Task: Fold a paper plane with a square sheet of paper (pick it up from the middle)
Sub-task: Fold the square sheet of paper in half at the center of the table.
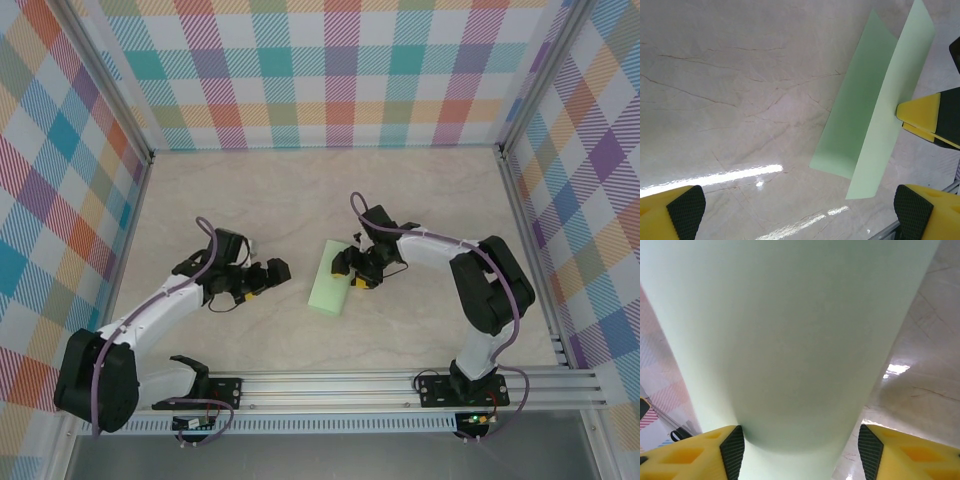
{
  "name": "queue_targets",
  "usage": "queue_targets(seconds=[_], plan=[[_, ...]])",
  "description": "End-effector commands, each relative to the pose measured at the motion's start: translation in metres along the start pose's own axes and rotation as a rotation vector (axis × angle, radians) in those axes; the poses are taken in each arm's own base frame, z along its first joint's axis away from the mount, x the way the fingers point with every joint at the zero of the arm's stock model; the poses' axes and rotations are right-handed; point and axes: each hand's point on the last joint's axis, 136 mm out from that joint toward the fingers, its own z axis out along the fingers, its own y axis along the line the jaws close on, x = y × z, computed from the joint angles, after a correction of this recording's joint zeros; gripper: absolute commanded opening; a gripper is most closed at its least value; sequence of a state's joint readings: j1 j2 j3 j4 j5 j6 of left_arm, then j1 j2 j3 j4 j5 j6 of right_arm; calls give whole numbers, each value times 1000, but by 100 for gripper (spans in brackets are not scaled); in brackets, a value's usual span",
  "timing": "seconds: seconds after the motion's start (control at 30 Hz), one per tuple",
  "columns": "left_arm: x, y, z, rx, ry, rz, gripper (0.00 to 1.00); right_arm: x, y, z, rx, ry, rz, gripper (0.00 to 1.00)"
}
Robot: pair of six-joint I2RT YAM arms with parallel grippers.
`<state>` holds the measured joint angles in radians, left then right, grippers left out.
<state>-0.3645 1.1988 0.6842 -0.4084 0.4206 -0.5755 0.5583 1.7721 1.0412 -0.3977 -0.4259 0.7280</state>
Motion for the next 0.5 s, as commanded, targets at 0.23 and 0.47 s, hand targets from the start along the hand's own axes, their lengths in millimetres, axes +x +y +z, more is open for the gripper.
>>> queue_targets(seconds=[0.23,0.47], plan=[[-14,-41,16,130,60,28,82,-12,-14,1,85,-99,137,75],[-17,-66,43,198,133,37,78,-5,-10,0,47,-77,107,77]])
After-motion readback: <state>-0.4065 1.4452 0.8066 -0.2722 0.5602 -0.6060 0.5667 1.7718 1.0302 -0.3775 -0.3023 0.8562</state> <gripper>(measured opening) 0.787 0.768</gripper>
